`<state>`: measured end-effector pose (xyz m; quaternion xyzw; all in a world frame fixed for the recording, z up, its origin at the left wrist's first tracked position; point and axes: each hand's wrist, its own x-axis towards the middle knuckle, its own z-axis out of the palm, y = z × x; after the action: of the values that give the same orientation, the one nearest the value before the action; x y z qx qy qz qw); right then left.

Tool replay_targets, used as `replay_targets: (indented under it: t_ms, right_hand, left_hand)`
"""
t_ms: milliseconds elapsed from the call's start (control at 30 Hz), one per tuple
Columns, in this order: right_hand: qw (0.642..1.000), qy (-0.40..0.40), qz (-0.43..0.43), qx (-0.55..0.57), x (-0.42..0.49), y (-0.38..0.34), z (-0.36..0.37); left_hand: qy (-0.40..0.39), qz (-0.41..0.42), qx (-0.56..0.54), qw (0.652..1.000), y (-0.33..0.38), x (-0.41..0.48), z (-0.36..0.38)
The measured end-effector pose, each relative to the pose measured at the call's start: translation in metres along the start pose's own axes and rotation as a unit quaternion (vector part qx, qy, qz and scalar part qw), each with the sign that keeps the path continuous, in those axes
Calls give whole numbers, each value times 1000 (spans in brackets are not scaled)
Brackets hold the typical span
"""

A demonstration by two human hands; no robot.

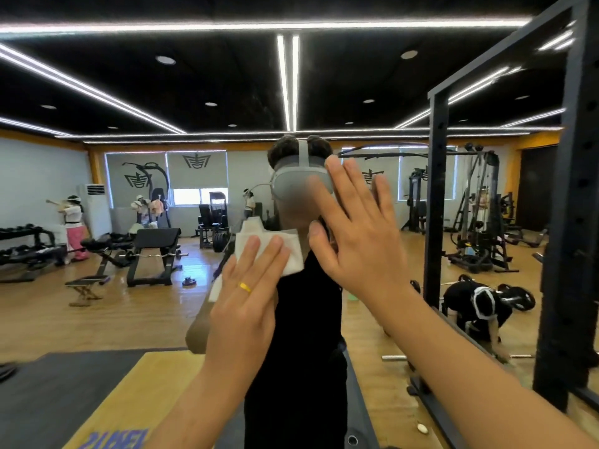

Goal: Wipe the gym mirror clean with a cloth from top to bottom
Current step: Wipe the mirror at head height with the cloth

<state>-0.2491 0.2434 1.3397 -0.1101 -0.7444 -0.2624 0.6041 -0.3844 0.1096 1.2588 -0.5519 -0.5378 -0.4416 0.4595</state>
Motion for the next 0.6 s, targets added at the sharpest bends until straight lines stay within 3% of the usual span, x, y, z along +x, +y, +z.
replay_targets:
  t_ms: [600]
  right_hand:
    - [1000,-10,9,-20,0,-1,-1]
  left_hand:
    - [36,22,-26,999,1,-8,9]
